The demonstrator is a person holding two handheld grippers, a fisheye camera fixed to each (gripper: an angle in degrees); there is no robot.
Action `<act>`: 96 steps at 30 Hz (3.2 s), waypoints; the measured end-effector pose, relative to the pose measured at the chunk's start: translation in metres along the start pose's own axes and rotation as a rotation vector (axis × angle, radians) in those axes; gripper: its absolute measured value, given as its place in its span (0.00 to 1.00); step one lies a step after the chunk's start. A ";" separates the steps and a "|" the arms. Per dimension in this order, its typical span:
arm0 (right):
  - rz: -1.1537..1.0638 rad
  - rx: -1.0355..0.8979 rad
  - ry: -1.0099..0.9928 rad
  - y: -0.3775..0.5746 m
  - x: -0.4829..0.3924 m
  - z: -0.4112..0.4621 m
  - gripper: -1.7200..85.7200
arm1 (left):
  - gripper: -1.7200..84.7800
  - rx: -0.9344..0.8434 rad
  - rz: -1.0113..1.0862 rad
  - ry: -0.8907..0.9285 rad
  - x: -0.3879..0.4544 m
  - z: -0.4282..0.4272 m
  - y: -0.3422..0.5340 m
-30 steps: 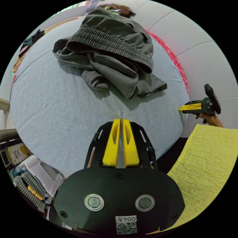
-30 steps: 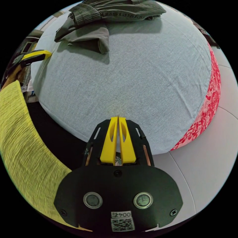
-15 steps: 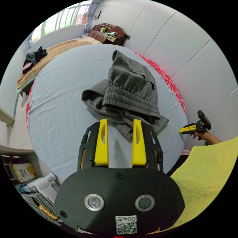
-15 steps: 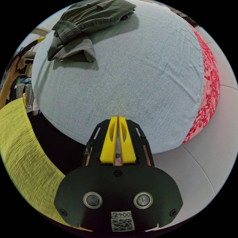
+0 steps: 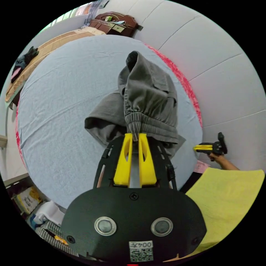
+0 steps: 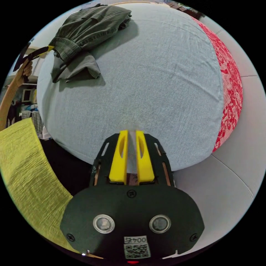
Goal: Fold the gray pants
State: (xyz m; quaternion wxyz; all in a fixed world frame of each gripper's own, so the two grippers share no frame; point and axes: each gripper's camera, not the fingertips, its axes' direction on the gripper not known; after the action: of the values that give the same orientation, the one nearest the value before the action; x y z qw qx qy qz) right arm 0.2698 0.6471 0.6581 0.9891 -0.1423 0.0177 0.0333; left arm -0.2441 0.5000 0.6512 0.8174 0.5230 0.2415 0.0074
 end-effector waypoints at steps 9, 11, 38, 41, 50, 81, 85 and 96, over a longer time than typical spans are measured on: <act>-0.114 0.665 -0.131 0.083 -0.043 -0.125 0.21 | 0.06 0.255 0.278 0.382 0.110 -0.136 -0.034; -0.137 0.747 -0.165 0.089 -0.054 -0.152 0.21 | 0.05 0.326 0.326 0.437 0.138 -0.165 -0.044; -0.116 0.299 0.012 0.044 -0.101 -0.118 0.16 | 0.08 -0.005 0.015 0.296 0.222 0.019 -0.045; -0.097 0.173 0.028 0.034 -0.097 -0.087 0.20 | 0.11 0.062 -0.004 0.244 0.221 0.022 -0.015; -0.080 0.139 0.127 0.010 -0.101 -0.052 0.17 | 0.14 0.203 -0.017 0.162 0.255 0.013 0.054; 0.137 0.186 -0.119 -0.022 -0.022 -0.022 0.15 | 0.03 0.588 -0.071 0.369 0.537 -0.303 0.093; 0.162 0.195 -0.150 -0.021 -0.016 -0.016 0.15 | 0.02 0.599 -0.065 0.340 0.538 -0.298 0.105; 0.173 0.194 -0.135 -0.018 -0.025 0.002 0.13 | 0.02 0.723 -0.047 0.319 0.509 -0.308 0.142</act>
State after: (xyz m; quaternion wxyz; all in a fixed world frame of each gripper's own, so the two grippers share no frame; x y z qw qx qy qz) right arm 0.2459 0.6292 0.6665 0.9906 -0.0412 -0.0338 0.1260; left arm 0.1152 0.9615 0.4729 0.5327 0.7637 0.3644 -0.0154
